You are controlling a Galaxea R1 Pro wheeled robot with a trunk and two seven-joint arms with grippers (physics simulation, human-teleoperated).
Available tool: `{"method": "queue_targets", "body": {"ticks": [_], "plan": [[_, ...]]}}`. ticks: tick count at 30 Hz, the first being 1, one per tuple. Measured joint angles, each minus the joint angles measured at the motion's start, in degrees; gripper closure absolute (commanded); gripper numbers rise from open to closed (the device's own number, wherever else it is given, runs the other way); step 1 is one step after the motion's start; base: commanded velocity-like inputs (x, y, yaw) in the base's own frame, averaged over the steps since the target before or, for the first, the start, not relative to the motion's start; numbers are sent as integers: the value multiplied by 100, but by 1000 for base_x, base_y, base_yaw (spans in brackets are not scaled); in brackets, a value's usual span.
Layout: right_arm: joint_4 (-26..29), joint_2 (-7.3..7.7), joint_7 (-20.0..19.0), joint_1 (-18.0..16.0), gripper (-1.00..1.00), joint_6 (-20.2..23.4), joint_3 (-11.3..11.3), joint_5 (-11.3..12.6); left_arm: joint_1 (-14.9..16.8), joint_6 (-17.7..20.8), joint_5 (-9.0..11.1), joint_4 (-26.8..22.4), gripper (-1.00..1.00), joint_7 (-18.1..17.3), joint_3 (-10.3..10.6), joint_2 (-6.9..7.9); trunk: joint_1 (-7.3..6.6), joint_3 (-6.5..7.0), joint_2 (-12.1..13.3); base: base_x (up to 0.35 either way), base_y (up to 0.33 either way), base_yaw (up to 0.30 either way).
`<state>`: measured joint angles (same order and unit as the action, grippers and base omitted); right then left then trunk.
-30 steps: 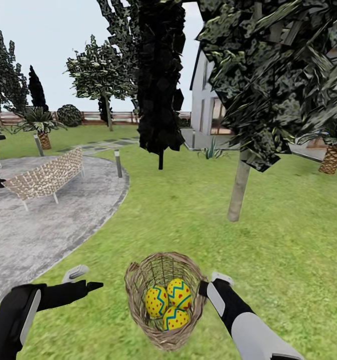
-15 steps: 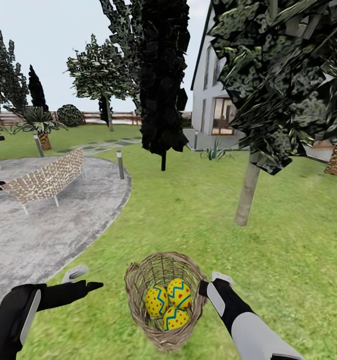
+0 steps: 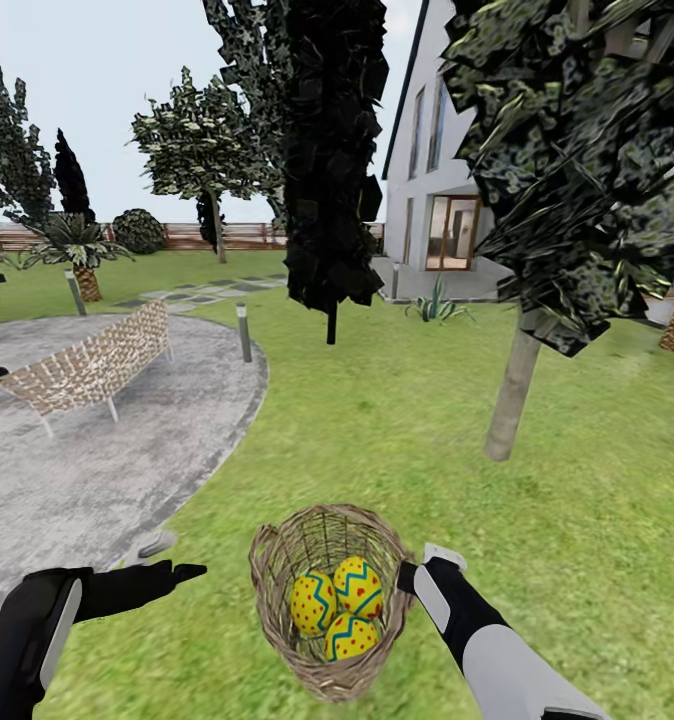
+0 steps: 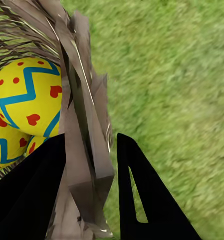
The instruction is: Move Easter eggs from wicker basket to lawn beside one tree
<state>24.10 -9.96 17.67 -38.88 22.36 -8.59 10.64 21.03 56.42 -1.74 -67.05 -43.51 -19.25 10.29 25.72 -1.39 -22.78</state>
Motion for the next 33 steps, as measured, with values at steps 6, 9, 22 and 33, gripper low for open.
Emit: {"method": "queue_targets", "body": {"ticks": [6, 9, 22, 33], "plan": [[3, 0, 0, -1, 100, -2, -2, 0, -1, 0, 2, 1, -100, 0, 0, 0, 0, 0, 0, 278, 211, -135], [2, 0, -1, -1, 100, -3, -2, 6, 0, 0, 0, 1, -100, 0, 0, 0, 0, 0, 0, 278, 211, -131], [0, 0, 0, -1, 100, 2, 0, -14, 0, 0, 0, 0, -100, 0, 0, 0, 0, 0, 0, 278, 211, -6], [1, 0, 0, -1, 100, 0, 0, -14, -1, 0, 1, 0, -100, 0, 0, 0, 0, 0, 0, 278, 211, 0]]}}
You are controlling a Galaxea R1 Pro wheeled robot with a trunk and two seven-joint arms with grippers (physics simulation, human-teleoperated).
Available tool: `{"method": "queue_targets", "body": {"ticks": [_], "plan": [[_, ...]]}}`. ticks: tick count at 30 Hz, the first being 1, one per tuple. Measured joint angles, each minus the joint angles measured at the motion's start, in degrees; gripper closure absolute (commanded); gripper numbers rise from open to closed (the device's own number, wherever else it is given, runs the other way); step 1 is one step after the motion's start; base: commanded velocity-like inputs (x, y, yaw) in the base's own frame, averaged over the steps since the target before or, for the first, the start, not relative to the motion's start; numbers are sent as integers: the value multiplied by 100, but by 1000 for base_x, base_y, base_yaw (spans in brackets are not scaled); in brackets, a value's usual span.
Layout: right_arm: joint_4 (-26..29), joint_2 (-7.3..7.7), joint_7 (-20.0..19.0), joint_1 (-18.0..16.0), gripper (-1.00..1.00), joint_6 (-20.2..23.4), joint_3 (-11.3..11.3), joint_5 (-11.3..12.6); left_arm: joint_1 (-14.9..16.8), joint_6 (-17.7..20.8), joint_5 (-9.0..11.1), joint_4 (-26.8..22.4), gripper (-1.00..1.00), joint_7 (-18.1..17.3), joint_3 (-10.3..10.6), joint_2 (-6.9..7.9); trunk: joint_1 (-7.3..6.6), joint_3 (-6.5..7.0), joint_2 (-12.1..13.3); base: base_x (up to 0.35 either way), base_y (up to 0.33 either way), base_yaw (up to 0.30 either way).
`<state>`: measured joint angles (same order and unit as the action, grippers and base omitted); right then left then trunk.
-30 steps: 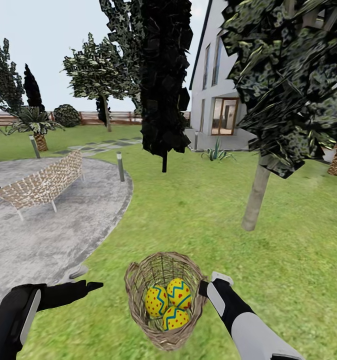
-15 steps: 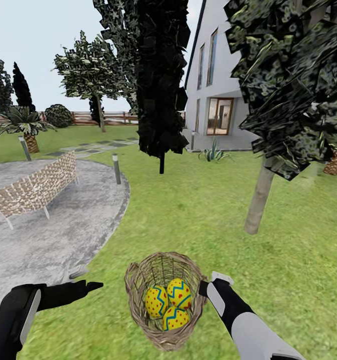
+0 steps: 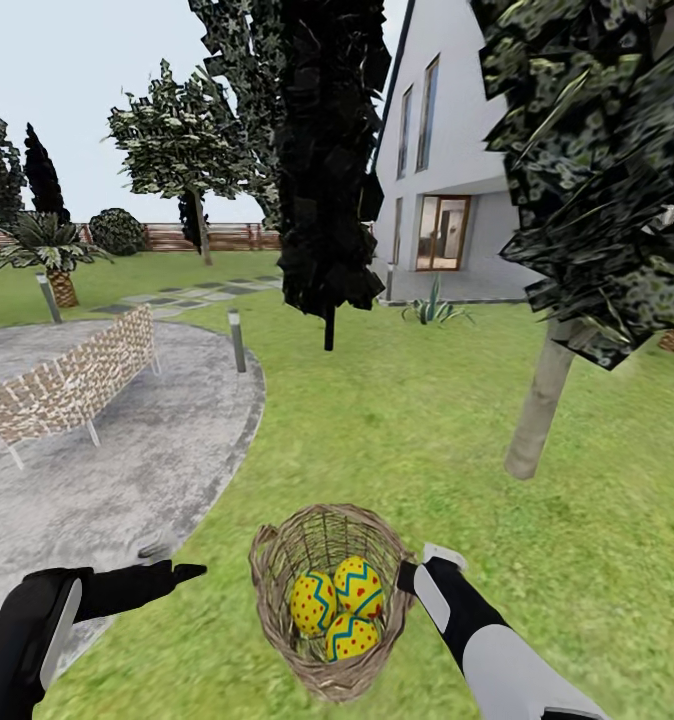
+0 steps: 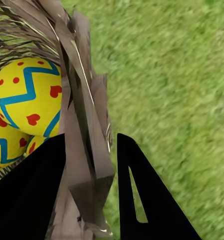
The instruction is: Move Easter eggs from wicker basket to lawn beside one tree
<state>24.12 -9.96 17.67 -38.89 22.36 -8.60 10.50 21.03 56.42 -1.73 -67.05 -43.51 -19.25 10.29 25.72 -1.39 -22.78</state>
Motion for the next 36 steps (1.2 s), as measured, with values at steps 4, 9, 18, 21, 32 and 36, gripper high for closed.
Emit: {"method": "queue_targets", "body": {"ticks": [4, 9, 18, 21, 32, 36], "plan": [[-2, 0, 0, 0, 100, 1, 1, 10, 0, 0, -1, 0, -100, 0, 0, 2, 0, 0, 0, 278, 211, -37], [-1, 0, 0, 2, 100, -1, 0, 31, 2, 0, -1, 2, -100, 0, 1, 2, 0, 5, 0, 278, 211, -191], [3, 0, -1, -2, 100, -4, -3, 4, 1, 0, 1, 0, -100, 0, 0, 3, 0, 15, -1, 278, 211, -91], [2, -1, -2, 0, 100, -10, -5, 31, 1, 0, -1, 0, -100, 0, 0, 0, 0, 15, -1, 278, 211, 0], [2, -1, -2, 0, 100, -10, -6, 36, 1, 0, 0, 0, -100, 0, 0, 4, 0, 24, -2, 278, 211, -85], [3, 0, -3, -2, 100, -14, -8, 57, 2, 0, 0, 1, -100, 0, 1, 5, 0, 26, -2, 278, 211, -87]]}}
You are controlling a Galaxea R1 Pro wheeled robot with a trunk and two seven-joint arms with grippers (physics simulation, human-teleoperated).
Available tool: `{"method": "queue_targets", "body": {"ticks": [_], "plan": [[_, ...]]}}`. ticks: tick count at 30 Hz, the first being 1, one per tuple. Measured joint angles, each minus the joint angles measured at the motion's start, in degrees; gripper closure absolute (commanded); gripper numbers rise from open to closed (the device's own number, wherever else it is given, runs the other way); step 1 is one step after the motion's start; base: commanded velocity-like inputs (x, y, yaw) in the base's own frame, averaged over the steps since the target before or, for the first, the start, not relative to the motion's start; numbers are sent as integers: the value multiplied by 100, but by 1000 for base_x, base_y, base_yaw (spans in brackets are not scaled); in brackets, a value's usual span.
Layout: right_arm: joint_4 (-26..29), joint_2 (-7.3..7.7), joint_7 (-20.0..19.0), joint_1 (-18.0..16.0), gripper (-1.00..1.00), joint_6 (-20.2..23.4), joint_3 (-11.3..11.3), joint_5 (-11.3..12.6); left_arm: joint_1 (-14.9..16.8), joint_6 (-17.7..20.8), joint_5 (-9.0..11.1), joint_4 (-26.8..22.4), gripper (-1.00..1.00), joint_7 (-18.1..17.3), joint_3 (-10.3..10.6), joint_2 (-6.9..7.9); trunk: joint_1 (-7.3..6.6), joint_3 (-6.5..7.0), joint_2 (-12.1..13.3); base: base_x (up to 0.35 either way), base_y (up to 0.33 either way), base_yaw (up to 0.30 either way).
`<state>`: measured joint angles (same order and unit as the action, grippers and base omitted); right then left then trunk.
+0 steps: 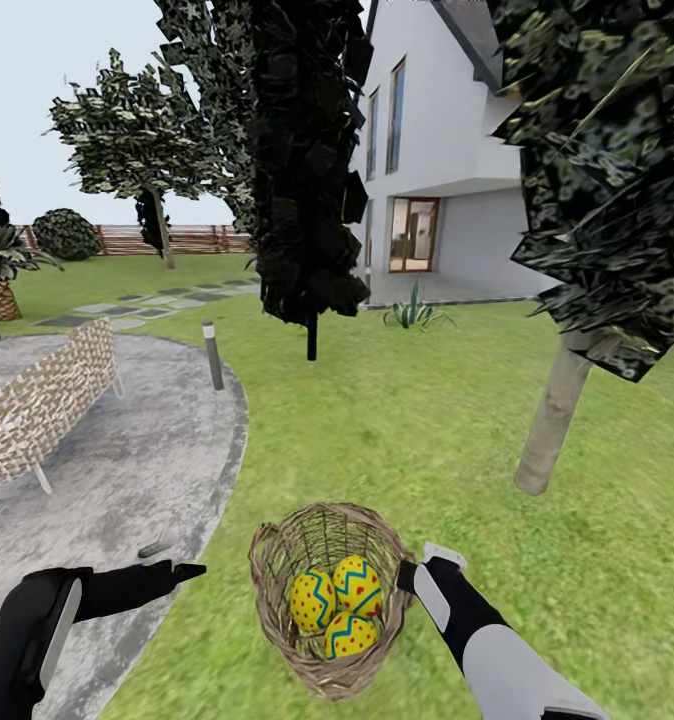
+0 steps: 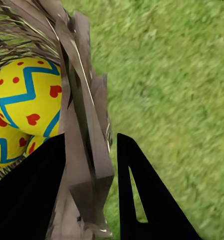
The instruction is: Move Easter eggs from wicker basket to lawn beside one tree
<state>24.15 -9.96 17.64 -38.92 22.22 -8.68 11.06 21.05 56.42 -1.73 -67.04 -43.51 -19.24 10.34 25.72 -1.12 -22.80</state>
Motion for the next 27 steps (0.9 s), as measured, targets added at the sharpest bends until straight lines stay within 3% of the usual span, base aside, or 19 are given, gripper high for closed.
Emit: {"method": "queue_targets", "body": {"ticks": [27], "plan": [[-2, 1, 5, 1, 100, 19, 10, -71, 0, 1, -1, -1, -100, 0, -1, 1, 1, 28, -2, 278, 211, -127]]}}
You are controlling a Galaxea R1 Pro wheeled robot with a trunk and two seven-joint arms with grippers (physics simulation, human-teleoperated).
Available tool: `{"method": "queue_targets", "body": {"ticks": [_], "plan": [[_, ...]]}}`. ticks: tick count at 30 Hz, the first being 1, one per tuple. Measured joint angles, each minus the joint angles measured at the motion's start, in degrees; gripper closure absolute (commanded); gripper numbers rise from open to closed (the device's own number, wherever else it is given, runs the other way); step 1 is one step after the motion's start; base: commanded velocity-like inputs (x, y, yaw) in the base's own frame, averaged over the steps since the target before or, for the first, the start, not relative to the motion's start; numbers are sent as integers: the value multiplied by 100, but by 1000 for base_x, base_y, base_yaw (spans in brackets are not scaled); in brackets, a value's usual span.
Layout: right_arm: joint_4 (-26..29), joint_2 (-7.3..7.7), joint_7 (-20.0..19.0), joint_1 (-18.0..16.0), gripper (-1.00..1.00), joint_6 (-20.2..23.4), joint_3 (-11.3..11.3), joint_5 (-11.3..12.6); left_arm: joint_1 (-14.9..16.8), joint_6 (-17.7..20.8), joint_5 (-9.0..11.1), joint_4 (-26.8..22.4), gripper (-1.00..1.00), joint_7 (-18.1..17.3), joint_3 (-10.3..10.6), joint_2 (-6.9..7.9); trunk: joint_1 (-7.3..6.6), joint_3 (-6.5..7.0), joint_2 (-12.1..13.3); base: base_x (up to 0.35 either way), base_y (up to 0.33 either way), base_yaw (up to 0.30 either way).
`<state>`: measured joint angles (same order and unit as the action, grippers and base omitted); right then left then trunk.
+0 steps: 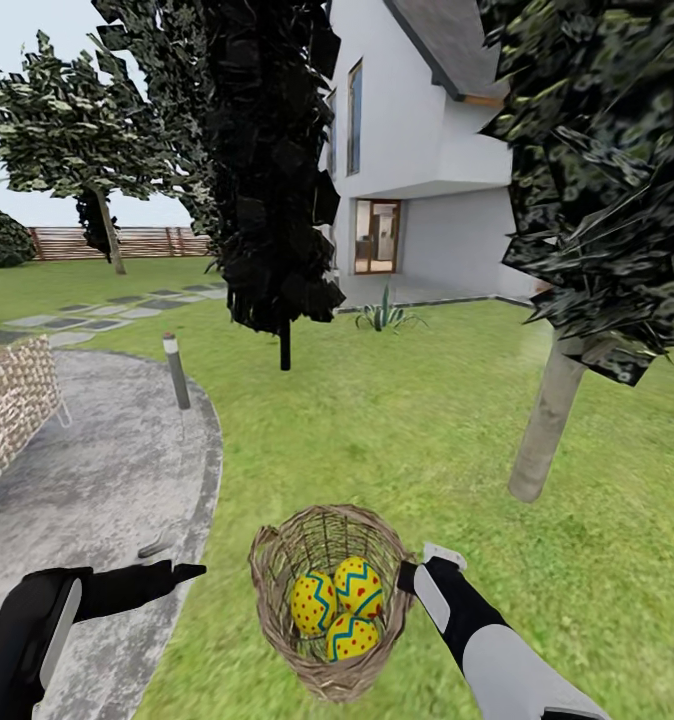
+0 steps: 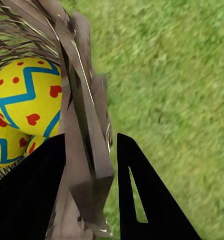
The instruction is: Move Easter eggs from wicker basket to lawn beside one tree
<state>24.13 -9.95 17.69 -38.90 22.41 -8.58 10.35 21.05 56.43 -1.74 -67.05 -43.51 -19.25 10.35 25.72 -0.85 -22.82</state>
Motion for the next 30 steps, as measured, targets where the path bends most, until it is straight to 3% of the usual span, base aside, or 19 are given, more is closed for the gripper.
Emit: {"method": "queue_targets", "body": {"ticks": [16, 30], "plan": [[-5, -1, 0, 1, 100, -1, 1, 27, -1, 0, 0, -1, -100, 0, 0, -3, 0, 0, 1, 278, 211, -2], [1, 0, -1, -3, 100, -5, -2, 32, 1, 1, 2, 0, -100, 0, 0, -3, 0, 30, -3, 278, 211, -128]]}}
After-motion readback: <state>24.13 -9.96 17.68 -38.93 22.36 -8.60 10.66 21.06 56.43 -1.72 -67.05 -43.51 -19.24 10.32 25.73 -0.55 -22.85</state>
